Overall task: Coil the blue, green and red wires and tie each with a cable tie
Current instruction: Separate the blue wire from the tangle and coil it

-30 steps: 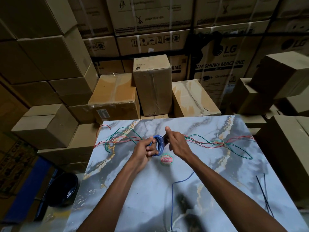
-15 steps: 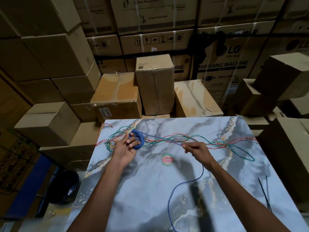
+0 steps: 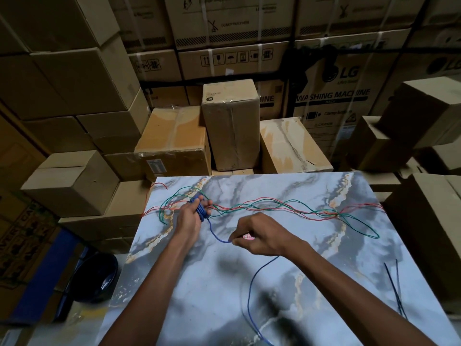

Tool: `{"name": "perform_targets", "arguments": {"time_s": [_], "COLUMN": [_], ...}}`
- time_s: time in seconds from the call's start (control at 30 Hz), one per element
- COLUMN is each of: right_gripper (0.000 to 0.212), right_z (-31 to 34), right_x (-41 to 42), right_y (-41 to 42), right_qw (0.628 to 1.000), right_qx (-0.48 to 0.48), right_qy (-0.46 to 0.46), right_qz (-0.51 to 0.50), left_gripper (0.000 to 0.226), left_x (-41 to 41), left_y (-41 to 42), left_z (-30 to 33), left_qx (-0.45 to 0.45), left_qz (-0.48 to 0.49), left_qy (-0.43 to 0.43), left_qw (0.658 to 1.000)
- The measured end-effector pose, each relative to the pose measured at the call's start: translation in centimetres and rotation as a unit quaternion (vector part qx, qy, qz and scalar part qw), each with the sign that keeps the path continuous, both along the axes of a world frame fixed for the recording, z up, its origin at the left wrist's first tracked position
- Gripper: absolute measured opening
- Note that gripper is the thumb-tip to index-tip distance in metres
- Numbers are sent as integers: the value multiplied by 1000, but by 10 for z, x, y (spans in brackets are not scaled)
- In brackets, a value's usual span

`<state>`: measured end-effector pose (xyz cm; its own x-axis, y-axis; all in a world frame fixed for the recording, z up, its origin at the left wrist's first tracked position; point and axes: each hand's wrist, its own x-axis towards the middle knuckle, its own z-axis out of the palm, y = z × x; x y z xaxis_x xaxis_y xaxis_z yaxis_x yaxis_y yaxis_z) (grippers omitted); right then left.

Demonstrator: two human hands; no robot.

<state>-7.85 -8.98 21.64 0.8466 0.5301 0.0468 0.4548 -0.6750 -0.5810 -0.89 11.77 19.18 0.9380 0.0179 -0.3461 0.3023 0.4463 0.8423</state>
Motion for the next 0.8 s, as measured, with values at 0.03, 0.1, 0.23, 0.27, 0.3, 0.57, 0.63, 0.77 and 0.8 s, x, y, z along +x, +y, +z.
{"name": "perform_targets", "arguments": {"time_s": [0.03,0.1,0.23,0.27,0.3,0.57,0.63,0.77,0.8], "right_gripper": [17,13,11,11,12,11,12,12,13], "right_z": [5,11,19,20,20,-2,-8,-15,-18], "right_x": [2,7,19,22,25,48,50,54,54], "right_y": [2,3,3,2,1,-14,-16,-20,-22], "right_qw": [1000,997,989,987,984,957,953,945,946], "right_qx": [22,74,143,152,165,224,229,243,240], "right_qy": [7,17,28,30,28,14,20,34,38], "right_qz": [4,-3,-35,-43,-57,-182,-198,-216,-215], "left_gripper": [23,20,22,22,23,47,48,43,41], "left_x": [-2,-8,-25,-29,-33,-40,-40,-39,-38], "left_y": [-2,-8,-23,-26,-28,-28,-29,-29,-29], "left_z": [-6,-14,-20,-19,-19,-18,-16,-15,-15], "left_qx": [34,105,176,179,173,134,134,125,122], "left_qz": [-13,-44,-90,-109,-131,-214,-221,-218,-215], "left_qy": [-8,-23,-40,-49,-60,-86,-85,-78,-73], "left_qw": [999,993,979,977,974,964,962,965,966]}}
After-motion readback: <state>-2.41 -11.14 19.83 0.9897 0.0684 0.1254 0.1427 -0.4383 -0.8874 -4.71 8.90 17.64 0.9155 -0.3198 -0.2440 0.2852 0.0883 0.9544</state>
